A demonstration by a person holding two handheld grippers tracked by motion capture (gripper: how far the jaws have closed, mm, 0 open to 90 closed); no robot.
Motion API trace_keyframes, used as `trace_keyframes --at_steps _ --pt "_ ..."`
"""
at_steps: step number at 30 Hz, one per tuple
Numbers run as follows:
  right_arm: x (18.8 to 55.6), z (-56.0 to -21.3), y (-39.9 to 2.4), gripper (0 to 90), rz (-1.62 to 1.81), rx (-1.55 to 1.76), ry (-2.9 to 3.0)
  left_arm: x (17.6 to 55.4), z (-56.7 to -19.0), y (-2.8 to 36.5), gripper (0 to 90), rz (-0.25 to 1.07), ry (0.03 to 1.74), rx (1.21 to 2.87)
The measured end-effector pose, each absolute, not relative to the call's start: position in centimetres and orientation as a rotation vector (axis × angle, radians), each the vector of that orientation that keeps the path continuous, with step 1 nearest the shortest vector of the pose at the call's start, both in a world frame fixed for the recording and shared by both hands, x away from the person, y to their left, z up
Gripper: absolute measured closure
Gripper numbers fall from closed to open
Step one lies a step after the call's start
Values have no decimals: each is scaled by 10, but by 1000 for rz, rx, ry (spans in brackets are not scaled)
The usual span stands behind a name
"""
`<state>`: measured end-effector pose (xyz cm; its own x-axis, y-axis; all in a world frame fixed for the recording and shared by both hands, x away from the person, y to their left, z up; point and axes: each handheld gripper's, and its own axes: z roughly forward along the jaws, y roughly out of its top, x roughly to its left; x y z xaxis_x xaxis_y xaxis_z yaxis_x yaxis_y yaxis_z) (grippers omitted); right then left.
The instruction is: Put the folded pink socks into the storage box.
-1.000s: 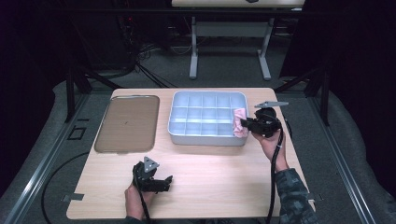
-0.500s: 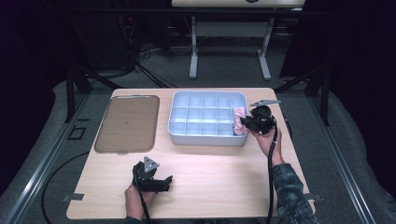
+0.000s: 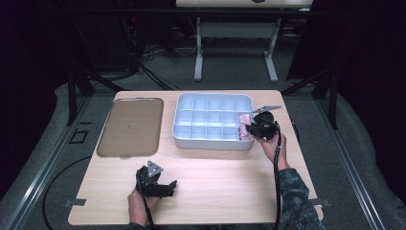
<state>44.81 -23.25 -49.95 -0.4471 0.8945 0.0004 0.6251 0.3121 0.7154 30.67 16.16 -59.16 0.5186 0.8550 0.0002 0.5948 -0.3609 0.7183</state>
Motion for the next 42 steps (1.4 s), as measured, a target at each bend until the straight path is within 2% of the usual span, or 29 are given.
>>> trace_keyframes --at_steps 8,13,18,22,30,33,39,42 --pt "450 -503 -226 731 832 1328 2223 307 -592 162 35 498 1176 2088" --pt "449 -502 -226 656 825 1347 2241 307 -592 162 35 499 1176 2088" --pt "442 -493 -227 622 871 1332 2220 307 -592 162 35 499 1176 2088" --pt "438 -485 -226 632 914 1304 2177 307 -592 162 35 499 1176 2089" --pt "441 -493 -227 743 898 1339 2224 307 -592 162 35 499 1176 2088" --pt "441 -493 -228 740 905 1352 2223 307 -592 162 35 499 1176 2088" --pt "436 -486 -236 632 967 1369 2198 307 -592 162 36 499 1176 2089" --pt "429 -480 -241 539 1007 1374 2188 307 -592 162 35 499 1176 2088"
